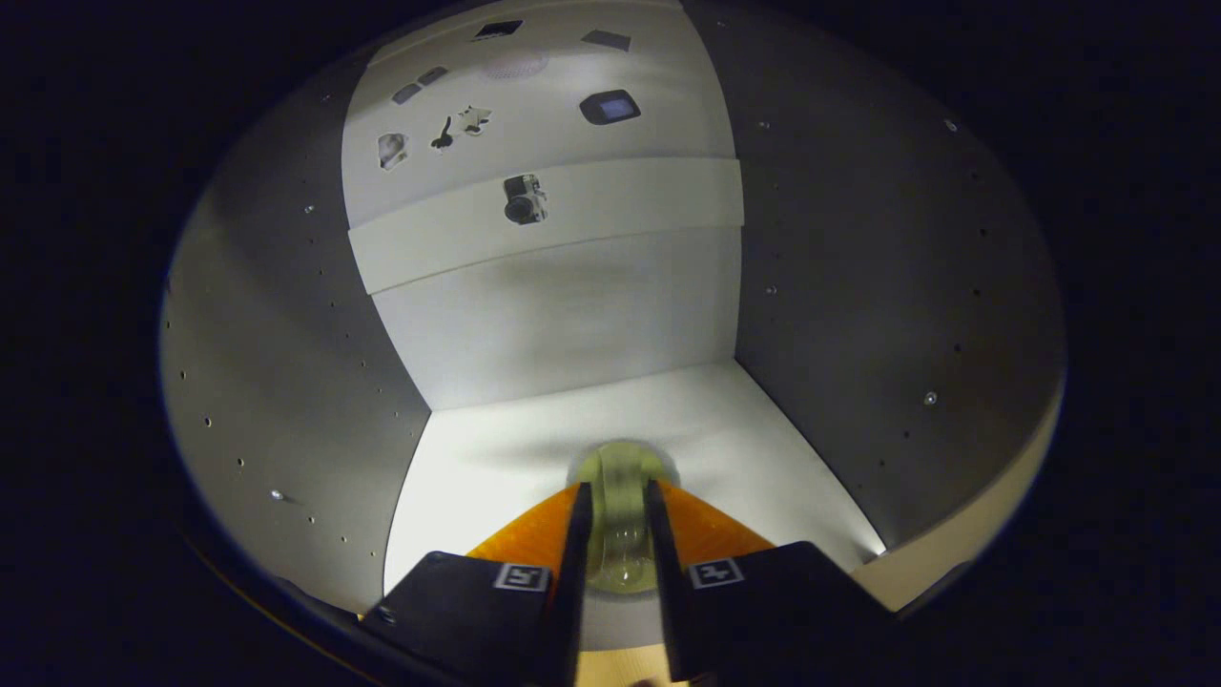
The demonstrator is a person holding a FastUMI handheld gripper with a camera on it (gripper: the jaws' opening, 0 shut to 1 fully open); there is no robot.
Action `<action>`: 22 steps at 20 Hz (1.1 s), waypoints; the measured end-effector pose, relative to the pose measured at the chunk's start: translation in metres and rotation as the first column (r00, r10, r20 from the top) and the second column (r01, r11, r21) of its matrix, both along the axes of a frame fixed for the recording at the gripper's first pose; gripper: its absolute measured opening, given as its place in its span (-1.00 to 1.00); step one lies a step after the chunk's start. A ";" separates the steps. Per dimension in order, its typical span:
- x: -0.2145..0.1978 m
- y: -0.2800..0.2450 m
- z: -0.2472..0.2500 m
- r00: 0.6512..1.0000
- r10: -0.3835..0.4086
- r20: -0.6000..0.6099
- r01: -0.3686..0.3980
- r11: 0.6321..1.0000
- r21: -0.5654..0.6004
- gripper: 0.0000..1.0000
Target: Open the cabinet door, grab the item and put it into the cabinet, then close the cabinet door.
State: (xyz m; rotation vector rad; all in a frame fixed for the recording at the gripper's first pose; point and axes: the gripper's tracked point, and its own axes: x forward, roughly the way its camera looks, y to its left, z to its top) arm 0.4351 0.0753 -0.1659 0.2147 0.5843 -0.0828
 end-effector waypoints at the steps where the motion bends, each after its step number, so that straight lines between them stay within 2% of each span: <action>1: -0.001 -0.001 0.005 1.000 -0.006 0.015 0.006 1.000 -0.003 0.05; 4: -0.001 -0.006 0.025 0.996 -0.033 0.081 0.032 0.999 0.011 0.78; 6: -0.007 -0.007 0.041 0.993 -0.041 0.111 0.038 0.999 0.032 0.80; 8: -0.015 -0.011 0.059 0.986 -0.045 0.158 0.042 0.999 0.021 0.96; 13: -0.056 -0.013 0.109 0.959 0.002 0.285 0.016 0.998 -0.061 0.97; 18: -0.130 -0.018 0.181 0.874 0.054 0.483 0.042 0.982 -0.186 0.96; 22: -0.203 -0.024 0.215 0.827 0.050 0.560 0.053 0.985 -0.166 0.92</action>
